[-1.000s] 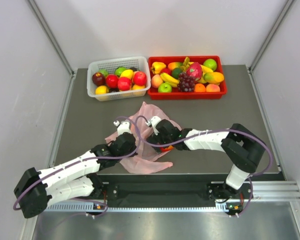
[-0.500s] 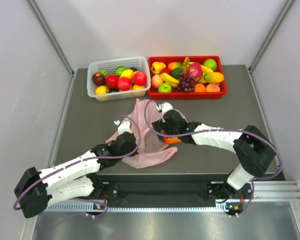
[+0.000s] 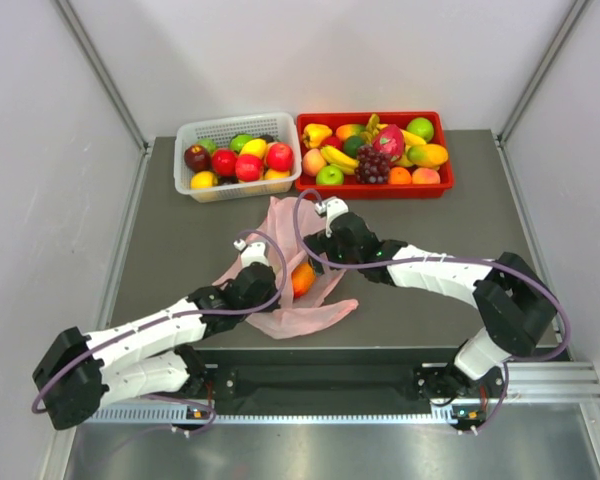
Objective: Untie the knot of the plastic bag and take out the fruit
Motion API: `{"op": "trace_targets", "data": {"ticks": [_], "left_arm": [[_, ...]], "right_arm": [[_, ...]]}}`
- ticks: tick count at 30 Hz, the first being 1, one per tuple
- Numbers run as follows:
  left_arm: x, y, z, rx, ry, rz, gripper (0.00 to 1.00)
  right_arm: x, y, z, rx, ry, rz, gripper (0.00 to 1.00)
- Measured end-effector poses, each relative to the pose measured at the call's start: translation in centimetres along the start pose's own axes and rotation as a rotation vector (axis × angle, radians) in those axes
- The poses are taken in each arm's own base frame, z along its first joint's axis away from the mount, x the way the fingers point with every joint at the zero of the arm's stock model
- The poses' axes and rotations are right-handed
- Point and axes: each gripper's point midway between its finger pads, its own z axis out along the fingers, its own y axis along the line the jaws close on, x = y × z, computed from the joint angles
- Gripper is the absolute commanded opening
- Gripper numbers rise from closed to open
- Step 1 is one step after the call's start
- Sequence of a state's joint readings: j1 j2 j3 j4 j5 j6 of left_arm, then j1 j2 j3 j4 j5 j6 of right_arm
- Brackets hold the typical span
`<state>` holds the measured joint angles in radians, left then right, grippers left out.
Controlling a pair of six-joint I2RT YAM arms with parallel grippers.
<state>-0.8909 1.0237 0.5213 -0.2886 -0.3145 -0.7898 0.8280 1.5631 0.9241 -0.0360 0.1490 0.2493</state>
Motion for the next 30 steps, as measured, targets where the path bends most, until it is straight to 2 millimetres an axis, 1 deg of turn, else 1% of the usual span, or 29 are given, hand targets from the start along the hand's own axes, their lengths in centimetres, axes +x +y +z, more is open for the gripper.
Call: {"op": "trace_targets", "data": {"ticks": [3,8,11,15,18,22,24,26,29,30], "left_arm": [[0.0,-0.1,0.0,0.005,0.003,0.0,0.0],[0.2,-0.2,0.3,0.004,0.011,0.003,0.0],[0.3,-0.1,0.3,0.003,0.012,0.006,0.0],[0.3,-0.2,0.5,0.001,0.014,0.006,0.0],[0.4,-0.1,0.5,0.0,0.015,0.007,0.0],[0.2,-0.3,0.6,0.007,0.009,0.004,0.0],[0.2,-0.4,0.7,0.008,0.008,0.003,0.0],[0.2,-0.4,0.8,0.007,0.009,0.004,0.0],[0.2,-0.5,0.8,0.009,0.008,0.003,0.0],[0.2,-0.5,0.8,0.01,0.006,0.002,0.0]], "right_arm": [[-0.1,0.9,0.0,-0.055,0.0,-0.014,1.0],[-1.0,3.7,-0.2,-0.218,-0.03,-0.042,1.0],[-1.2,4.7,0.0,-0.27,-0.04,-0.038,1.0],[0.3,4.9,0.8,-0.262,0.01,0.009,1.0],[1.1,4.8,1.0,-0.225,0.037,0.05,1.0],[1.4,5.9,0.9,-0.199,0.03,0.094,1.0],[1.8,6.5,0.9,-0.194,0.037,0.118,1.0],[2.5,6.7,1.4,-0.177,0.053,0.142,1.0],[4.2,6.3,2.4,-0.111,0.089,0.179,0.94],[4.7,6.0,2.6,-0.087,0.099,0.191,0.9]]}}
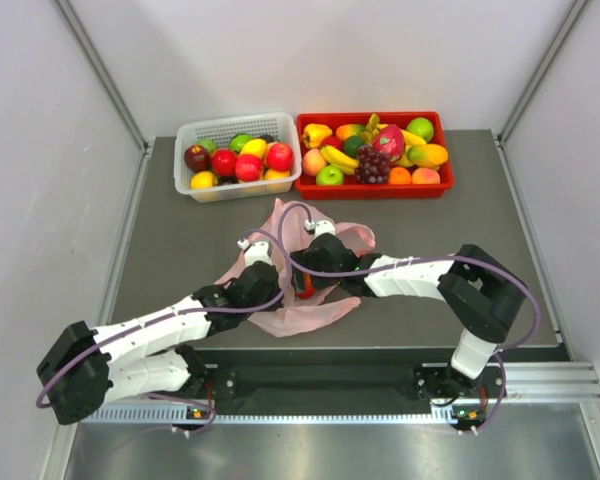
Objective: Untie the knot of the plastic bag and take out the fruit
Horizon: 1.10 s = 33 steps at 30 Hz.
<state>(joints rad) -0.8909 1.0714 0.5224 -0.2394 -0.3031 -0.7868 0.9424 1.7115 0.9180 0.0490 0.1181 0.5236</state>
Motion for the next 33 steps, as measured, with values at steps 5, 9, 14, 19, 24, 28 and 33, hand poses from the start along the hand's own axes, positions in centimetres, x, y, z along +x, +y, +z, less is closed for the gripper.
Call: {"op": "trace_targets", "data": {"ticks": [5,9,14,19,24,28,33], "left_arm": [[-0.3,-0.2,-0.2,0.01,-0.011,-0.005,0.0],[-0.3,-0.2,-0.3,0.013,-0.013,-0.006,0.0],[-0.4,-0.2,-0.3,0.013,-0.013,-0.007,0.0],[-0.6,-0.3,-0.5,0.02,-0.021,-0.01,0.0],[-0.6,-0.3,-0.5,0.022,-0.022,-0.01,0.0],[-0.6,-0.3,-0.5,0.021,-0.023,-0.01,0.0],[-0.5,-0.2,-0.3,0.011,-0.022,-0.007,0.0]], "right_arm": [[0.2,-1.2,0.5,0.08,-0.017,0.049,0.84],[0.0,-1.6,1.1,0.1,-0.036,0.057,0.8],[-0.4,-1.7,1.7,0.105,-0.06,0.04,0.55],[-0.8,-1.8,1.8,0.103,-0.074,-0.009,0.02],[-1.2,-1.4,-0.8,0.057,-0.089,-0.066,0.0],[-1.8,-0.2,-5.4,-0.048,-0.106,-0.108,0.0],[-1.4,2.7,-10.9,-0.267,-0.072,-0.179,0.0]]}}
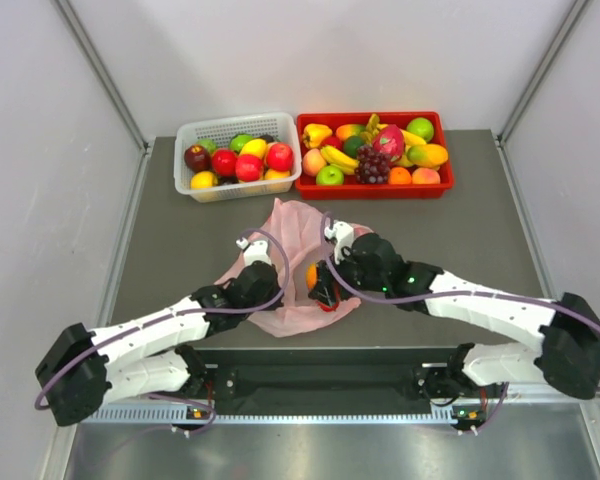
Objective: Untie the knot of the plastic bag and take out the fruit
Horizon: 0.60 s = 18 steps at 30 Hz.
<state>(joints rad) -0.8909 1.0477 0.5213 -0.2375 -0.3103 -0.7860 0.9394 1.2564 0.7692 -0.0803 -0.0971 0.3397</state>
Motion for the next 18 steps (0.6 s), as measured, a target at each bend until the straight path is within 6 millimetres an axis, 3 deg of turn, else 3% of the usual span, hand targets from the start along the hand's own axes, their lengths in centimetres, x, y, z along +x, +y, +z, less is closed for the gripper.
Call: {"op": "trace_targets", "data": {"ticks": [3,5,8,11,13,15,18], "left_arm": [[0.1,0.1,0.4,-0.013,0.007,0.007,0.0],[0.1,0.0,0.6,-0.019,0.012,0.011,0.0],[-0.1,-0.3,0.8,-0.021,0.013,0.016,0.0],[-0.3,-0.5,0.8,-0.018,0.01,0.019,0.0],[-0.3,-0.5,0.8,-0.018,0.01,0.023,0.0],[-0.3,-0.4,0.8,-0.018,0.01,0.028,0.0],[-0.3,-0.4,0.8,-0.018,0.009,0.033,0.0]], "right_arm": [[0.3,2.4,-2.5,-0.134,0.02,-0.042,0.0],[-0.7,3.1,-4.2,-0.184,-0.019,-0.069,0.0],[-4.5,1.4,-6.9,-0.156,-0.157,-0.071,0.0],[-9.5,-4.3,-8.8,0.01,-0.31,-0.011,0.0],[-12.6,-9.3,-9.6,0.175,-0.387,0.038,0.0],[-14.7,-14.7,-9.7,0.35,-0.416,0.089,0.0],[-16.0,-21.9,-8.4,0.527,-0.401,0.158,0.0]]}}
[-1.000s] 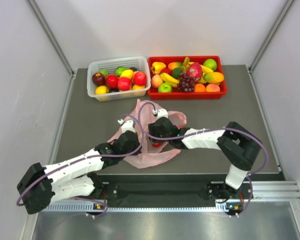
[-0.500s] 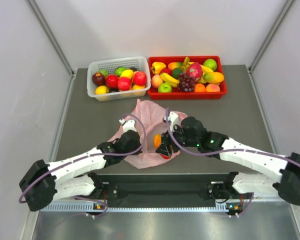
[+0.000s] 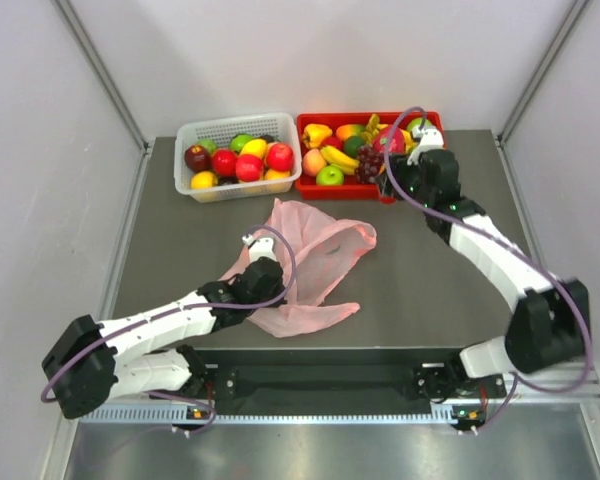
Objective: Untie the knot of the plastic bag and take out the fruit
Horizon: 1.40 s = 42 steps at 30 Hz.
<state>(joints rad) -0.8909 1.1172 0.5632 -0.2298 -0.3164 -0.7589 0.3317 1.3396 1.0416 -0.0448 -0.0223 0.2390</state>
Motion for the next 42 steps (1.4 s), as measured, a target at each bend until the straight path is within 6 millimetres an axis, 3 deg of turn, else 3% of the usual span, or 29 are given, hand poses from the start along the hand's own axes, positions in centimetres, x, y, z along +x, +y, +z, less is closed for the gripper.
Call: {"op": "trace_targets", "data": {"ticks": [3,6,10,17,18,19,21,22,25,26,31,34,37,40,42], "left_arm": [[0.0,0.0,0.0,-0.002,-0.002,0.004,0.0],[-0.3,0.0,-0.1,-0.002,-0.009,0.006,0.0],[-0.5,-0.1,-0.1,-0.001,-0.015,0.008,0.0],[-0.4,-0.2,0.1,-0.001,-0.013,0.012,0.0],[-0.4,-0.1,0.3,-0.003,-0.011,0.015,0.0],[-0.3,-0.1,0.4,-0.007,-0.008,0.019,0.0],[-0.1,0.0,0.6,-0.014,-0.001,0.028,0.0],[-0.1,0.0,0.6,-0.016,0.001,0.032,0.0],[-0.5,-0.3,0.7,-0.014,-0.004,0.038,0.0],[-0.7,-0.5,0.7,-0.012,-0.008,0.039,0.0],[-1.9,-1.3,0.6,0.003,-0.034,0.045,0.0],[-2.2,-1.3,0.5,0.002,-0.042,0.045,0.0],[-2.8,-1.4,0.3,0.002,-0.061,0.043,0.0],[-3.7,-1.7,-0.4,0.013,-0.086,0.038,0.0],[-4.5,-2.0,-1.0,0.028,-0.109,0.032,0.0]], "right_arm": [[0.7,-4.5,4.9,0.11,0.037,0.023,0.0],[1.6,-6.8,8.5,0.13,0.069,0.034,0.0],[0.3,-6.5,12.1,0.059,0.034,0.02,0.03],[-5.6,-5.1,17.5,-0.029,-0.088,-0.033,0.11],[-6.7,-5.1,18.6,-0.036,-0.109,-0.04,0.15],[-7.5,-5.1,19.7,-0.04,-0.125,-0.046,0.32],[-8.2,-5.2,21.5,-0.04,-0.131,-0.051,0.46],[-8.5,-5.2,22.6,-0.041,-0.139,-0.054,0.66],[-7.5,-5.7,24.9,-0.027,-0.121,-0.053,0.99],[-6.8,-6.0,25.3,-0.016,-0.107,-0.053,1.0],[-4.4,-6.2,25.7,0.011,-0.071,-0.065,1.0],[-3.8,-5.7,24.4,0.013,-0.07,-0.071,1.0],[-3.9,-5.1,21.3,0.02,-0.067,-0.07,0.99],[-6.2,-4.2,17.1,0.032,-0.105,-0.068,0.99],[-9.1,-3.1,13.8,0.03,-0.162,-0.073,1.0]]}}
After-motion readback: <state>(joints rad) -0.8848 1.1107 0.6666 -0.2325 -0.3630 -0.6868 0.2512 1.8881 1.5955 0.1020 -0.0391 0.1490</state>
